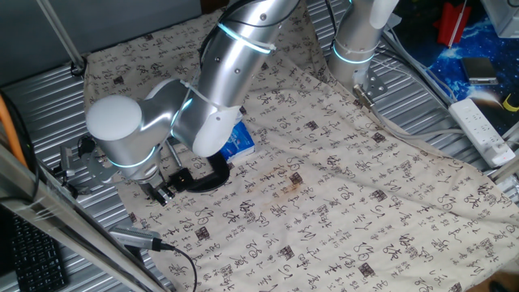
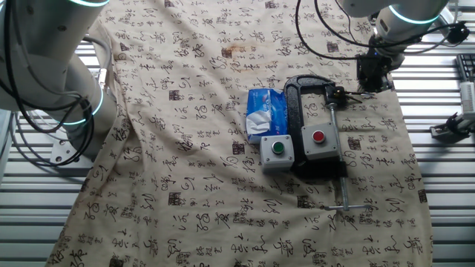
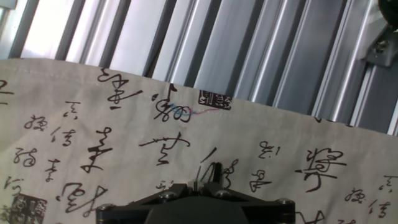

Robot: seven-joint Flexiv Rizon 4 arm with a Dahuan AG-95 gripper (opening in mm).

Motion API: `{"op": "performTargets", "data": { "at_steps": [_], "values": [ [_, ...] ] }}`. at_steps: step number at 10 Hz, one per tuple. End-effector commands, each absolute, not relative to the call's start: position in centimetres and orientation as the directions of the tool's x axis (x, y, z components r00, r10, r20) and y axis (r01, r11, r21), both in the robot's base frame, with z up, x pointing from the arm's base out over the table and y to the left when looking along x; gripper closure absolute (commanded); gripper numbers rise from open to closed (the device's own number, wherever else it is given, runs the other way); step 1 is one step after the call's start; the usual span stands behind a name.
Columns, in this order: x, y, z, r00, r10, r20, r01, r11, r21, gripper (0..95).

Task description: Turn the hands of a clock

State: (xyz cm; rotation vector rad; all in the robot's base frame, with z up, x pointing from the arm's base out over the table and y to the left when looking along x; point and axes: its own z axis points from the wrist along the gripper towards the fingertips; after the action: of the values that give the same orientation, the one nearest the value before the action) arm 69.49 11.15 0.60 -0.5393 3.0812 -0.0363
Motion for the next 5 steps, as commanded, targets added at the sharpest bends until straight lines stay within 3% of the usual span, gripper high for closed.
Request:
{"op": "performTargets", "data": {
  "at_steps": [1,5],
  "values": [
    [69.49,11.0,0.56,-0.939,-0.344,-0.009,-0.344,0.939,-0.025,95.0],
    [69.47,10.55,0.63,-0.935,-0.355,-0.009,-0.355,0.934,-0.025,95.0]
  ]
}}
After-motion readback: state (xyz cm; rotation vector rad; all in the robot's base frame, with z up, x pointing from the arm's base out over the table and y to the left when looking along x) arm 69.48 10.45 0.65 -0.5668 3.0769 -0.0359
